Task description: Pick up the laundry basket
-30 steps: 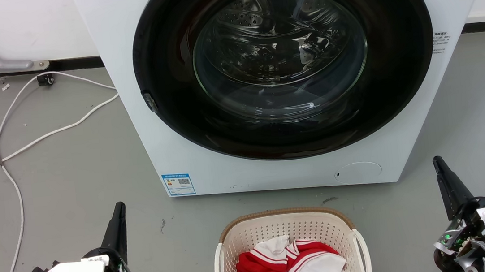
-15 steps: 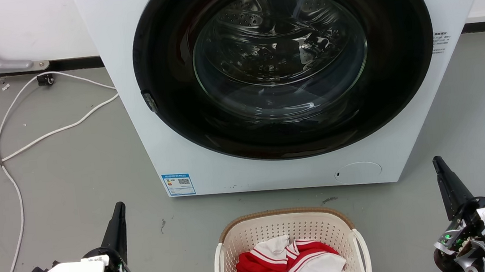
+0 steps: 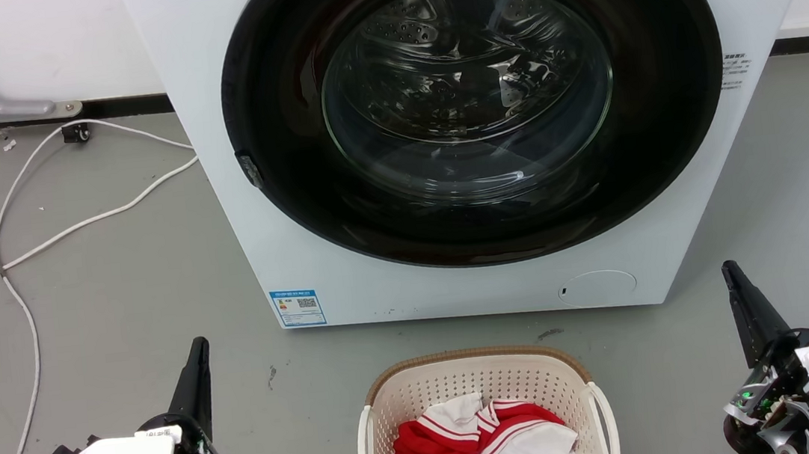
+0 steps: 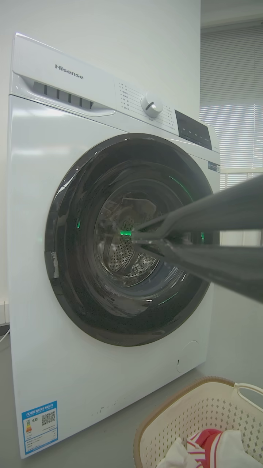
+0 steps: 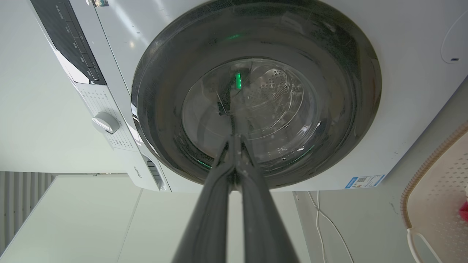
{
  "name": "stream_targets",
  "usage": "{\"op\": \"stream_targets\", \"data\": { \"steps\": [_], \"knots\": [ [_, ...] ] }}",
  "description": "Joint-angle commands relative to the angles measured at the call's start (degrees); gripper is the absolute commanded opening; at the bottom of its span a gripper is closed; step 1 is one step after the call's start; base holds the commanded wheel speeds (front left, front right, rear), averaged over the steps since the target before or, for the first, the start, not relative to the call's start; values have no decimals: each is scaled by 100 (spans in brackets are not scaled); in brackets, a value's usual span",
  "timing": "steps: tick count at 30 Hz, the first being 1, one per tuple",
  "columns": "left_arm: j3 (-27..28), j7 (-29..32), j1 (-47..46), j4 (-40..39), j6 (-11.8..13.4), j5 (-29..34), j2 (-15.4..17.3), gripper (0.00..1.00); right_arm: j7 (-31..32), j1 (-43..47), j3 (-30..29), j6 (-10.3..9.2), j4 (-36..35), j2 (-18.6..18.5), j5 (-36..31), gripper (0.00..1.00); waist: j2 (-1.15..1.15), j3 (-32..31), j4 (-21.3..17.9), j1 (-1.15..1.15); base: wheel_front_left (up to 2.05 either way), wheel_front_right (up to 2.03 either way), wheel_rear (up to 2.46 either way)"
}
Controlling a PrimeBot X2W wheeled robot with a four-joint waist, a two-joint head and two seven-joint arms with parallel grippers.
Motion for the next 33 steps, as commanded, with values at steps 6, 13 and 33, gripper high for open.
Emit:
{"op": "stream_targets", "data": {
  "steps": [6, 13, 33],
  "knots": [
    [22, 22, -65, 7, -24, 13, -9, 0, 12, -64, -5, 0, 7, 19, -31, 0, 0, 0, 0, 0, 0, 0, 0],
    [-10, -12, 22, 38, 2, 3, -6, 0, -6, 24, 5, 0, 33, 1, 0, 0, 0, 0, 0, 0, 0, 0, 0],
    [-121, -512, 266, -14, 4, 366, -20, 100, -507, 257, 0, 0, -10, 10, -613, 100, 0, -1, -11, 0, 0, 0, 0]
  ]
}}
